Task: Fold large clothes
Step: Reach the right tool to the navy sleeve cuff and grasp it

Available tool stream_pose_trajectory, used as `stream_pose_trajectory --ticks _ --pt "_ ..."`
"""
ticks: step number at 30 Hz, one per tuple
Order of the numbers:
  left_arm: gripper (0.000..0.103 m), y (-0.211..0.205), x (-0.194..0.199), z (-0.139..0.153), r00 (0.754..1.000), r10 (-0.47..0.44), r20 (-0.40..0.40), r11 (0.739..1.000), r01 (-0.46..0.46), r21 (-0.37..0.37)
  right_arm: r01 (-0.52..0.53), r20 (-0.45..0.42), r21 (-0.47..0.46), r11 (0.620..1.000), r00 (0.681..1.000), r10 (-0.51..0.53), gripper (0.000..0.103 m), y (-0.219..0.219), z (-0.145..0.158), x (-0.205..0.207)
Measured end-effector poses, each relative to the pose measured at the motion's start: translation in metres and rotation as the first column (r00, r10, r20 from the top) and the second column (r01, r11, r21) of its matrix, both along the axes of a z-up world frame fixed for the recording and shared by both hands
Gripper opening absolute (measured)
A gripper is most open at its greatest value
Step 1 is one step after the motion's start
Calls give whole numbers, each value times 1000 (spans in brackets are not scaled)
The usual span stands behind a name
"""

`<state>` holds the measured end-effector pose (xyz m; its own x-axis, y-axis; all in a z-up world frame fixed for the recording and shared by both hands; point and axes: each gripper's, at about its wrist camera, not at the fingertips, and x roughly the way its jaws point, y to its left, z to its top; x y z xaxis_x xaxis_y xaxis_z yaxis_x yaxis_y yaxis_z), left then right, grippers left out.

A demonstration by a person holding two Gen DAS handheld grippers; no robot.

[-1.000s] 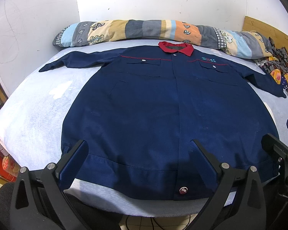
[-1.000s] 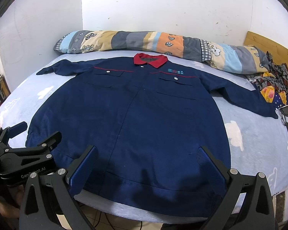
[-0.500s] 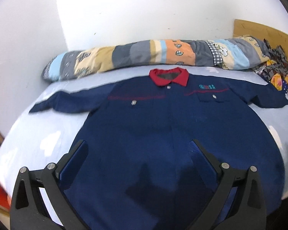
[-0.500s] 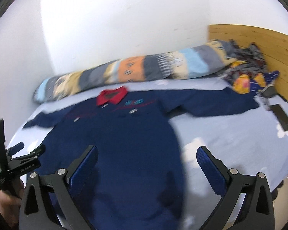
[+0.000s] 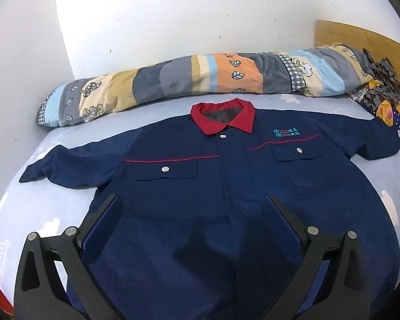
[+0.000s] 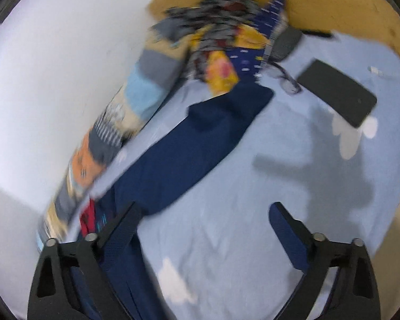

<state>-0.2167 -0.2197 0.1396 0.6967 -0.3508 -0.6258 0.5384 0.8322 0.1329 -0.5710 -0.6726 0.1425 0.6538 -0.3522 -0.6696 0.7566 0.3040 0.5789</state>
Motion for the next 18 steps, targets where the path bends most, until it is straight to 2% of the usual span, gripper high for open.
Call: stream_pose_trajectory --ticks 1,2,3,6,9,13,18 --pt "103 0 2 -1 1000 6 -4 1000 -6 0 30 27 24 999 999 -30 78 -14 -5 -2" --pt "103 -1 5 -2 1000 11 -11 1000 -11 0 52 55 52 997 997 -55 64 -28 -11 -3" --pt "103 -1 6 -3 1000 12 -18 1000 -12 -1 63 65 66 996 996 -68 56 -36 -15 -3" --pt "103 -2 12 -6 999 26 -35 1000 -26 1 103 71 123 987 991 -113 53 -67 -33 6" --pt "103 -5 13 -9 999 31 -35 1000 -31 7 138 41 120 983 989 -143 53 -91 -46 15" --pt "103 -9 14 -15 999 21 -41 999 -19 33 158 68 143 977 983 -169 53 -122 -64 21" --pt "103 -15 13 -22 999 8 -35 998 -6 63 169 54 174 970 982 -180 44 -148 -85 35"
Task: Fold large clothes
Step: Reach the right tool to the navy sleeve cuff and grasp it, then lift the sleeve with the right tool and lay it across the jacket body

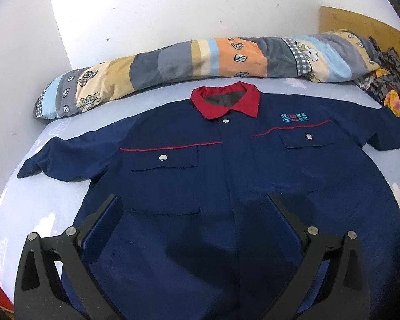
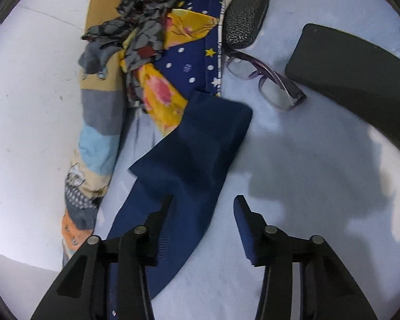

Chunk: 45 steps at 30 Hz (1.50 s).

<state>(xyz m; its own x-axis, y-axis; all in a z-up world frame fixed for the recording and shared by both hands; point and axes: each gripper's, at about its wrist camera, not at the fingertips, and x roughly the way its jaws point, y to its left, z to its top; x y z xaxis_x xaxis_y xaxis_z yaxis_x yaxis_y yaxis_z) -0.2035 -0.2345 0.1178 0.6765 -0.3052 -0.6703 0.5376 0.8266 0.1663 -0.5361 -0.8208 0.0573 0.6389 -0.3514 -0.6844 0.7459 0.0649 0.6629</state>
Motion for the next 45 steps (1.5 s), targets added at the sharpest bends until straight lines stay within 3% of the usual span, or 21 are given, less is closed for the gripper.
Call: stream_pose_trajectory --ticks 7,11,13,15,17,19,28,38,45 --pt "103 -4 0 -5 1000 -7 7 1000 7 21 45 -14 28 999 999 -44 41 -32 -29 11" --pt "103 -6 1 -8 1000 -8 -6 1000 9 26 30 30 15 999 999 -31 36 -49 -42 20" --pt "103 -7 1 -10 1000 -9 -8 999 10 33 31 82 -23 999 996 -29 30 -56 -46 22" --pt "103 -10 1 -11 1000 -14 -8 999 14 38 16 68 -38 999 998 -14 14 -61 -48 27" --pt "103 -12 0 -12 1000 -15 -4 999 15 44 14 69 -61 998 998 -10 11 -59 -44 27" --pt "103 -12 -1 -12 1000 -15 -7 999 15 46 29 93 -143 989 996 -16 10 -49 -27 25" --pt "103 -3 -3 -5 1000 -2 -6 1000 3 13 49 80 -298 953 996 -26 10 -27 56 10" --pt "103 25 11 6 998 48 -34 998 -49 -43 -43 54 -454 890 996 75 10 23 181 75" --pt "103 57 22 20 995 87 -51 990 -92 -104 -151 31 -545 825 979 200 10 95 266 144"
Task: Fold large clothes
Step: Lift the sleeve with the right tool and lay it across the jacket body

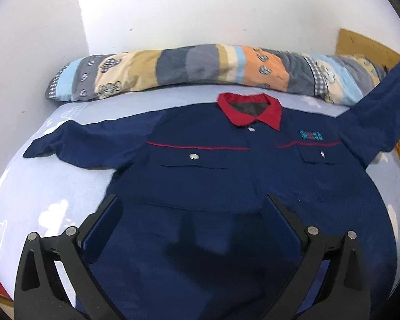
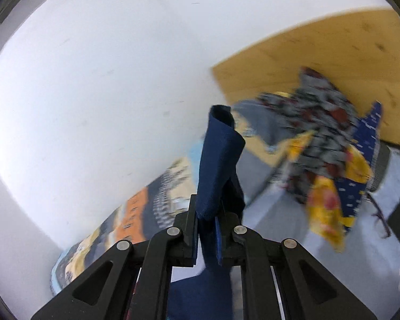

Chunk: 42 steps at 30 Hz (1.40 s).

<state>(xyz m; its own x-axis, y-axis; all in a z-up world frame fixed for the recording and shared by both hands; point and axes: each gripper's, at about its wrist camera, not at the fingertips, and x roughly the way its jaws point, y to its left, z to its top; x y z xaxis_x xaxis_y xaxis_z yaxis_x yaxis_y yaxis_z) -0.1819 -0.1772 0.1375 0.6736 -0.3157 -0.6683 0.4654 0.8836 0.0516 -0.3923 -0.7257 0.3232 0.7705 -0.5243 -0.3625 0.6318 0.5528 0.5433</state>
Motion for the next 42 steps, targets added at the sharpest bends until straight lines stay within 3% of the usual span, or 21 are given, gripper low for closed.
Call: stream_pose_trajectory --ticks 7,12,16,18,20,22,27,31,33,34,35,37,39,42 --pt "103 34 8 6 999 32 -34 998 -33 -55 -214 -48 -100 972 976 210 10 118 51 98" --pt "103 64 13 13 997 66 -27 994 -68 -91 -407 -97 -145 902 913 396 10 236 48 187" --pt "103 83 17 14 995 87 -43 990 -91 -108 -544 -151 -125 830 837 526 10 323 9 251" --pt "103 94 19 15 994 99 -42 987 -104 -120 -626 -211 -93 774 773 599 10 381 -32 291" --pt "103 104 22 16 992 121 -41 983 -126 -133 -661 -263 -88 746 737 622 10 417 -66 315" --pt "103 111 25 15 990 133 -50 981 -138 -136 -703 -351 -60 709 680 644 10 459 -121 347" --pt "103 125 31 11 986 149 -77 976 -159 -147 -713 -513 36 700 588 625 10 496 -241 390" --pt "103 129 34 12 985 149 -83 974 -161 -162 -696 -558 78 714 563 610 13 509 -285 393" --pt "103 131 36 13 985 158 -75 974 -168 -155 -693 -576 89 715 550 605 24 516 -287 394" --pt "103 133 38 13 983 165 -75 972 -175 -157 -702 -579 121 702 524 625 33 516 -290 397" --pt "103 134 38 13 983 166 -82 970 -177 -164 -723 -567 193 664 470 677 55 515 -294 400" --pt "103 139 39 12 980 173 -97 967 -188 -171 -749 -535 271 605 405 742 58 513 -293 397" --pt "103 144 41 12 977 186 -107 963 -203 -179 -782 -477 263 565 403 781 59 507 -276 382" --pt "103 151 45 11 971 206 -122 956 -227 -187 -809 -399 238 537 423 814 65 488 -246 346"
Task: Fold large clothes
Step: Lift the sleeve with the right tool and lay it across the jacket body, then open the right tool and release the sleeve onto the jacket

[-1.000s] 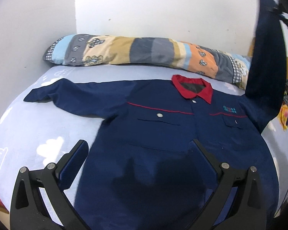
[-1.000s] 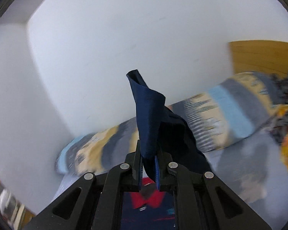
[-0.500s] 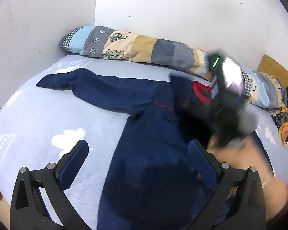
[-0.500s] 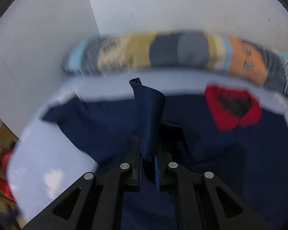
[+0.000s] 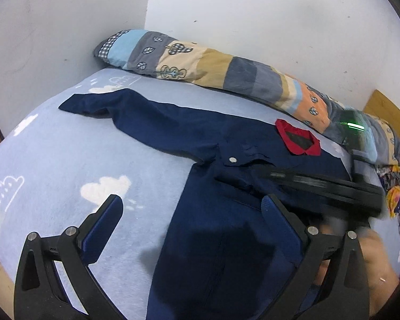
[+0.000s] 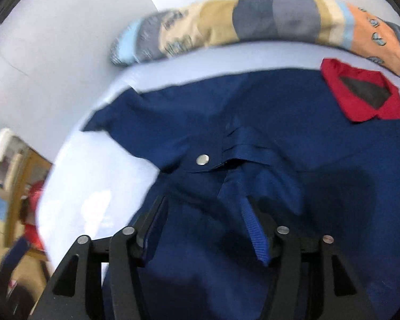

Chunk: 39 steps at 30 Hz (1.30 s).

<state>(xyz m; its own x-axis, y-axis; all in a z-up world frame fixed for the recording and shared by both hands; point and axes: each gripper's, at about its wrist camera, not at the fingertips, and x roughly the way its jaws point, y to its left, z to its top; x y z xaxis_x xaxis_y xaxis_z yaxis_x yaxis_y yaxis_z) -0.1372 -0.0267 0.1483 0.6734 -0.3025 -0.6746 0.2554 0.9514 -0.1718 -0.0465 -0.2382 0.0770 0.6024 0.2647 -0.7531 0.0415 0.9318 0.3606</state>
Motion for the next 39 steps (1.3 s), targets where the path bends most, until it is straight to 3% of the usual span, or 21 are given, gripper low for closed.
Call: stream_pose_trajectory --ticks 3,6,12,19,23,27,30,39 --pt "103 2 2 -2 1000 5 -24 1000 -5 -14 60 52 39 997 997 -62 67 -36 15 -49" --pt "103 2 1 -3 1000 7 -29 1000 -8 -17 149 19 -6 989 989 -149 67 -74 8 -92" --pt "103 -11 -4 -3 1000 -24 -19 1000 24 15 313 -184 -70 947 929 -321 66 -144 -47 -180" --pt "103 -16 -5 -5 998 -65 -11 995 66 71 257 -239 -137 957 929 -284 67 -125 -54 -290" --pt "103 -5 -3 -7 999 -41 -22 996 43 73 194 -335 -180 964 910 -245 79 -94 -65 -345" --pt "103 6 -3 -10 999 -4 -34 998 6 65 83 -312 -253 964 936 -162 76 -53 -55 -351" --pt "103 8 -3 -15 998 4 -55 998 -1 67 61 -217 -170 983 971 -98 75 -39 -29 -327" --pt "103 -15 -3 -21 997 -24 -72 994 31 100 126 -85 -191 974 986 -144 77 -52 13 -224"
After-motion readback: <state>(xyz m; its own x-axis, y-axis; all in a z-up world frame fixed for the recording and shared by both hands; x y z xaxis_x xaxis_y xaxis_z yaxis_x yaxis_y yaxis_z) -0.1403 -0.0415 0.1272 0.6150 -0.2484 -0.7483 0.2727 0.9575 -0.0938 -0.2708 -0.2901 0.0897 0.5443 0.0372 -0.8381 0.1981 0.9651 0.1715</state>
